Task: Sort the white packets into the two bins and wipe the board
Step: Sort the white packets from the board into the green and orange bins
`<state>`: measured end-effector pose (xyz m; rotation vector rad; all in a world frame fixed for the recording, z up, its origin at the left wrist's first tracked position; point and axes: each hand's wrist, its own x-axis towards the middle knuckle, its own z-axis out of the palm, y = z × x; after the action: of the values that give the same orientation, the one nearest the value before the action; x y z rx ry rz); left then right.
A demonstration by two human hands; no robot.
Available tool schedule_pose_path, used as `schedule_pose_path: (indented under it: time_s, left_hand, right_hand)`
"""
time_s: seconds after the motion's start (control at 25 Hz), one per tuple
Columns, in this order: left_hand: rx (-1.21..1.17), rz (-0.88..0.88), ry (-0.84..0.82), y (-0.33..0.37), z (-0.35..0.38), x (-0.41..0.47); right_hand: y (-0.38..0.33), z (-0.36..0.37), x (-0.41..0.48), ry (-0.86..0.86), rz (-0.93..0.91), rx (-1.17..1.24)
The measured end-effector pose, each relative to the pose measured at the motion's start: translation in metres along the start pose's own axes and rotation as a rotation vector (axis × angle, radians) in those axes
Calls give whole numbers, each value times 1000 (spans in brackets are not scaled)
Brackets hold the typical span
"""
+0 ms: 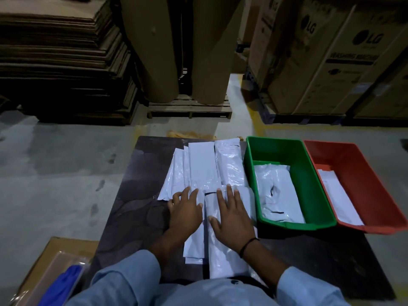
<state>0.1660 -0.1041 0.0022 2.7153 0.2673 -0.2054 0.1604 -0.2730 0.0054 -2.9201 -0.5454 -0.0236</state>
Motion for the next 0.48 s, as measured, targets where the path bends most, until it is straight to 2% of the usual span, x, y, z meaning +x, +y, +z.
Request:
schedule_pose_path:
  time_s: [0.32,0.48]
  left_hand:
    - [97,53,-24,-17,13,-6]
    - [100,32,-28,-18,17,-12]
  right_hand:
    - [-10,16,-2,-185,65,-64]
    - [-9,8,3,-224,47,15]
